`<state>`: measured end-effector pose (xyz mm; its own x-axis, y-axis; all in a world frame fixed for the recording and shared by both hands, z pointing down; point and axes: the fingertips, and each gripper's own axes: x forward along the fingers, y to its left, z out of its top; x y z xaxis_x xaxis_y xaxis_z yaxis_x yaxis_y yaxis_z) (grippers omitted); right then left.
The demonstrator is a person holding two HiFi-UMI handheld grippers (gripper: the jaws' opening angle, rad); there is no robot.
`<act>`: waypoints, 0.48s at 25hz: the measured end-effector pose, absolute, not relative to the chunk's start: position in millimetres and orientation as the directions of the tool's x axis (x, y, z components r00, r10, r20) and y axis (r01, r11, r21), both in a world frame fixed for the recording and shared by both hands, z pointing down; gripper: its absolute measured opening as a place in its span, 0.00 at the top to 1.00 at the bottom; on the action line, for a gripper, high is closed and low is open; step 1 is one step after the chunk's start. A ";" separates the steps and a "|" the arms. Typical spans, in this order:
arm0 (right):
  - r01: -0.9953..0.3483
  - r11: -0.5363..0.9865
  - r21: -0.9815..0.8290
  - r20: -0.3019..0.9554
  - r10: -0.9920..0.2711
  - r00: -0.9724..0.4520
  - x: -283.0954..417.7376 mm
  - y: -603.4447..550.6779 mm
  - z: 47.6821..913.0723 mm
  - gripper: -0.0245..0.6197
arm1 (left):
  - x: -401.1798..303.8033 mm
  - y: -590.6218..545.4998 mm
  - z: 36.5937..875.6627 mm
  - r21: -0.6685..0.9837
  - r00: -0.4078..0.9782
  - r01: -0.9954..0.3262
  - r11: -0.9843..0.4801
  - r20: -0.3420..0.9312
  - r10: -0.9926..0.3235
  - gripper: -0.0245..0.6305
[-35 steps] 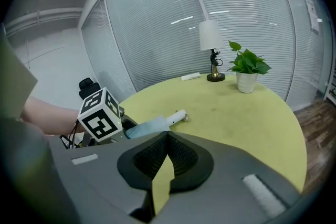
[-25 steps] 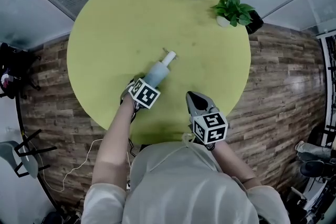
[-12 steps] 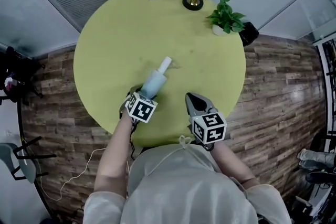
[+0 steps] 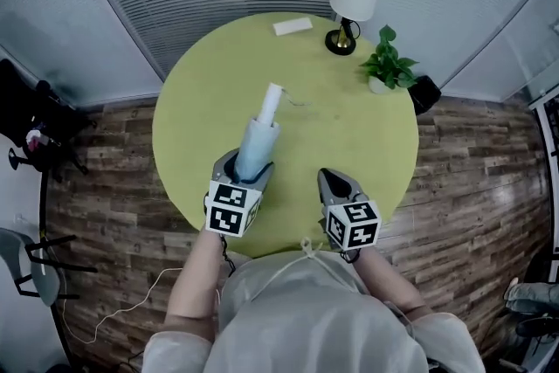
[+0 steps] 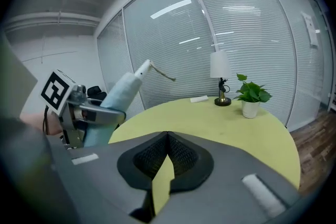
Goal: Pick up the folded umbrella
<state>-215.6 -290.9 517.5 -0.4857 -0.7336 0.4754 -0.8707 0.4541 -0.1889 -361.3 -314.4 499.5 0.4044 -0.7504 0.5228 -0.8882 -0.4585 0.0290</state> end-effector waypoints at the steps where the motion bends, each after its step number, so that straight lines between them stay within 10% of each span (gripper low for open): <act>1: -0.868 0.462 -0.182 0.471 -0.734 -0.490 -219.2 -290.6 514.3 0.96 | -367.3 -313.2 484.2 0.051 0.402 -0.900 -0.432 0.475 -0.783 0.52; 12: -0.846 0.516 -0.135 0.408 -0.749 -0.523 -241.7 -290.3 480.3 0.96 | -442.9 -275.2 401.3 0.171 0.168 -0.976 -0.138 0.175 -0.970 0.52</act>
<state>-241.7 -290.3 480.3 -0.5226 -0.7485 0.4082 -0.8455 0.5165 -0.1354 -442.9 -275.2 401.3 0.1676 -0.9702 0.1751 -0.9756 -0.1377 0.1708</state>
